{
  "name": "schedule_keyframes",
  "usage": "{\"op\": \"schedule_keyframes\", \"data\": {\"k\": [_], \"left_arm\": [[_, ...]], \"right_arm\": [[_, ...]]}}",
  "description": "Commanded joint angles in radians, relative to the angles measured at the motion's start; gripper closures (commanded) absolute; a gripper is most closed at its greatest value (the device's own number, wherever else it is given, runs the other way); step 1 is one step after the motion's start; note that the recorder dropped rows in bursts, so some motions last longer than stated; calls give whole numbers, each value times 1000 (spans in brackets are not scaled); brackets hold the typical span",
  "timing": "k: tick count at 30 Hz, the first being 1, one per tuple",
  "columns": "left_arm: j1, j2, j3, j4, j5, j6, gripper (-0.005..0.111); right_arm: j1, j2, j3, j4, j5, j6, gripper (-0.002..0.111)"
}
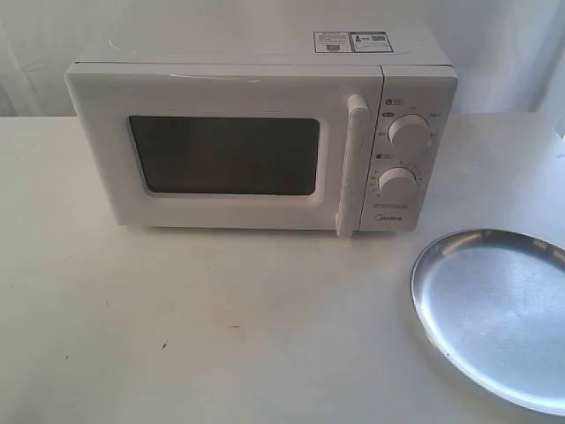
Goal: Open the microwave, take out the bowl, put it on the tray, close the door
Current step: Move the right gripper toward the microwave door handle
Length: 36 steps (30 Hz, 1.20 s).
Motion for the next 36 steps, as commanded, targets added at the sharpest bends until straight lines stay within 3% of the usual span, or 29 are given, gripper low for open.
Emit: {"op": "schedule_keyframes", "data": {"k": [1,3,7,11,15,18,26,32,36], "left_arm": [[-4,-4,-4,-4,0,-2,107],[-4,-4,-4,-4,0,-2,107],[-4,-4,-4,-4,0,-2,107],[-4,-4,-4,-4,0,-2,107],[-4,-4,-4,-4,0,-2,107],[-4,-4,-4,-4,0,-2,107],[-4,-4,-4,-4,0,-2,107],[-4,-4,-4,-4,0,-2,107],[-4,-4,-4,-4,0,-2,107]], "right_arm": [[-5,-7,4,220,-231,215,108],[-5,-7,4,458,-446,432,108],[-5,26,-13,329,-899,391,108],[-5,213,-125,63,-959,558,108],[-5,517,-239,-301,-1058,684,108],[-5,783,-306,-470,-1139,779,108],[-1,1456,-412,-572,-1476,583,108],[-1,1757,-540,-765,-1552,528,108],[-1,1873,-592,-748,-1552,475,104]]}}
